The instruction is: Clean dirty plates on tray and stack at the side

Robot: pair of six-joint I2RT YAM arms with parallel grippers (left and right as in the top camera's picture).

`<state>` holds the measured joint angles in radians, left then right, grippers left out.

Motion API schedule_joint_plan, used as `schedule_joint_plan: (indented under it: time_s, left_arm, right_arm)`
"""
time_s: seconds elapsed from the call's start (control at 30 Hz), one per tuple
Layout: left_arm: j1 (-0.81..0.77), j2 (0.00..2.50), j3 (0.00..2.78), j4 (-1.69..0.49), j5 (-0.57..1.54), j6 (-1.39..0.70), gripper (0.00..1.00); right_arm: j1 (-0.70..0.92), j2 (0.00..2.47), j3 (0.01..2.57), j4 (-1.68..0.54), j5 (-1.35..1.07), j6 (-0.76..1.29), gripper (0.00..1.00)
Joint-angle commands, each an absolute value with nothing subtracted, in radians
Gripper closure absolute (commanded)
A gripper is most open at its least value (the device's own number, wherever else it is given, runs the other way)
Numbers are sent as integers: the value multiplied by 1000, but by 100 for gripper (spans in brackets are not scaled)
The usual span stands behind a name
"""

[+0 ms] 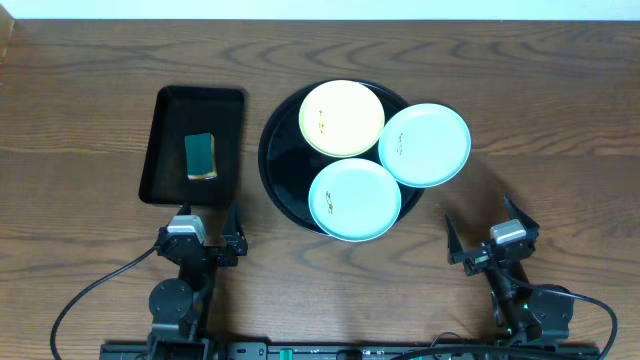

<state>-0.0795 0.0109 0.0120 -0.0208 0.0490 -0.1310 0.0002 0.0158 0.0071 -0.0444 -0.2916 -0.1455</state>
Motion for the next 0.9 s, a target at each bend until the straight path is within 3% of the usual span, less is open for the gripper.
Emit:
schedule_joint_plan:
  time_s: [0.0,0.33,0.53,0.87]
  left_arm:
    - [-79,5,4,-68,40,-133,15]
    - [-79,5,19,-46,66,-141,15]
    - [-79,56,197,-173,66,-197,15]
    - [-79,557,780,-506,45,-60,15]
  right_arm:
    - [-14,9,6,-49,-296,-135,1]
    - [-14,9,6,-49,-296,-135,1]
    - [-14,9,6,-49,-296,-135,1]
    - [-14,9,6,-49,-296,-135,1]
